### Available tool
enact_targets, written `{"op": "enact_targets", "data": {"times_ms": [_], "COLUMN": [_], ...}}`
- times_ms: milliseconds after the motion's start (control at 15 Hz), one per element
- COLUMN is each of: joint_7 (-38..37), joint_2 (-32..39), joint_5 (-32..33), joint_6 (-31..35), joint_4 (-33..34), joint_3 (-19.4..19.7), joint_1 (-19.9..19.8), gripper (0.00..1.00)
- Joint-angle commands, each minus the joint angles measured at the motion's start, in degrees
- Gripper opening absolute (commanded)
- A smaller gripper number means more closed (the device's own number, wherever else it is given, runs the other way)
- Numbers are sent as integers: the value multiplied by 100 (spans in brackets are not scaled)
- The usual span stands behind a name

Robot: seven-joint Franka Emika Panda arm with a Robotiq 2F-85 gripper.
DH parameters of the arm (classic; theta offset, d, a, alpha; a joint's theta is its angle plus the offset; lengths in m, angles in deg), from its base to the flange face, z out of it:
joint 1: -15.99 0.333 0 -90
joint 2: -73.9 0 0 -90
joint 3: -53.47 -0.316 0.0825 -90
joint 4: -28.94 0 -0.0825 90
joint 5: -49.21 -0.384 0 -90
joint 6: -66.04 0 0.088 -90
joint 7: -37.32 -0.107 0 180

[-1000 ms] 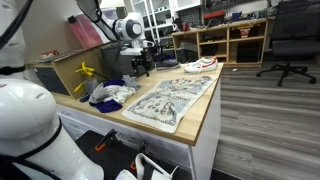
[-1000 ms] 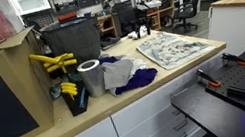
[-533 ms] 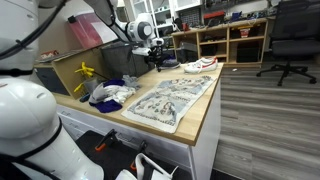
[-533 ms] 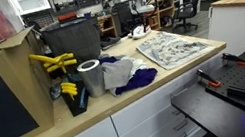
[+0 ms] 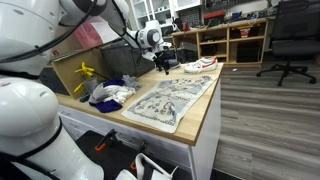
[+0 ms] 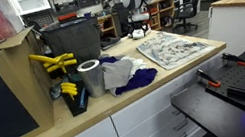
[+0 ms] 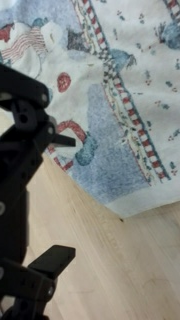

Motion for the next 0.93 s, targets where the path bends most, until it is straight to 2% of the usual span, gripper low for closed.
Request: {"op": "enact_targets", "data": {"times_ms": [0, 400, 467, 533, 667, 867], "joint_7": [-675, -1252, -1297, -1334, -1355, -1348], "joint_2": [509, 987, 1031, 1070, 1111, 1107], "joint_5": [64, 75, 75, 74, 61, 44], "joint_6": [-150, -263, -295, -333, -418, -547], "joint_4": [665, 1082, 1121, 1158, 1201, 1219], "joint_3": [260, 334, 331, 323, 306, 279], "joint_1": [172, 204, 199, 190, 167, 123], "gripper": [100, 100, 97, 74, 68, 45]}}
